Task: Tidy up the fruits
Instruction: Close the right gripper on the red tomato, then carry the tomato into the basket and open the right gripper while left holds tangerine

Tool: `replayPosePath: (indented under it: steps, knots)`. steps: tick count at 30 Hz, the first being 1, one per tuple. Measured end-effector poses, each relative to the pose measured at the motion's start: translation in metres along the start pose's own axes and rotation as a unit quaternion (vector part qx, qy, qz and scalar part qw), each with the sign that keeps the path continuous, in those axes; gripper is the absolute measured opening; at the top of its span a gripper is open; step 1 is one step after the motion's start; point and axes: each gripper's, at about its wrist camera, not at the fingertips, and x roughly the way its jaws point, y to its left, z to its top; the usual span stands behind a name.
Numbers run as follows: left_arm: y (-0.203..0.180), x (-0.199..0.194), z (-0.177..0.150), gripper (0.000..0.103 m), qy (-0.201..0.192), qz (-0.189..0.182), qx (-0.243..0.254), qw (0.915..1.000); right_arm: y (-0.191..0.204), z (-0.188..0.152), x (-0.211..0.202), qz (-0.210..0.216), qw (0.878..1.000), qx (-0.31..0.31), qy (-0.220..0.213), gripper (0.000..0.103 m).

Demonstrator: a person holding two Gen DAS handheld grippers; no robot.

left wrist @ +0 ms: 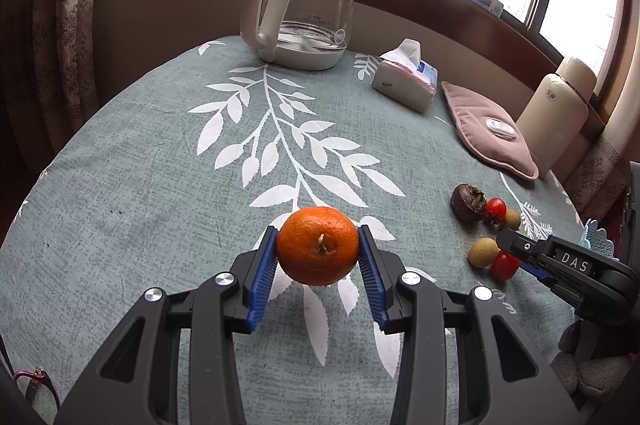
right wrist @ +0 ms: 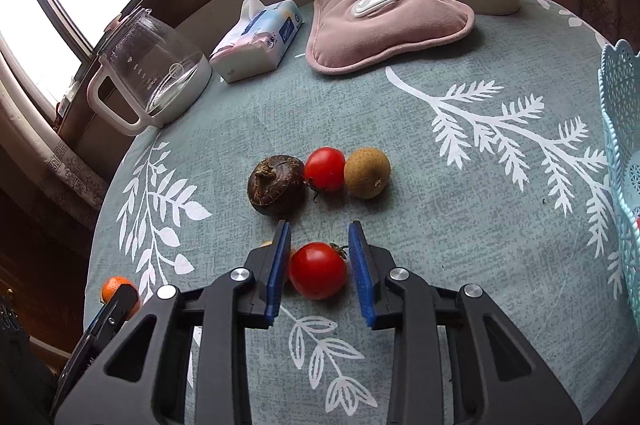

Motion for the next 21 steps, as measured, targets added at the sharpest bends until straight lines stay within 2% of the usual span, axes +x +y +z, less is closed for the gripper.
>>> replayPosePath:
  steps: [4,12,21]
  knots:
    - [0.0,0.0,0.0,0.04,0.0,0.0,0.001,1.0,-0.002,-0.01,-0.011,0.01,1.0,-0.006,0.002,0.029]
    - [0.0,-0.001,0.0,0.04,-0.001,0.0,0.0,1.0,0.014,-0.025,-0.025,-0.019,0.996,-0.08,-0.017,0.03]
    - [-0.001,-0.002,-0.001,0.04,-0.003,-0.001,0.004,1.0,0.015,-0.041,-0.019,-0.026,0.994,-0.106,0.0,0.033]
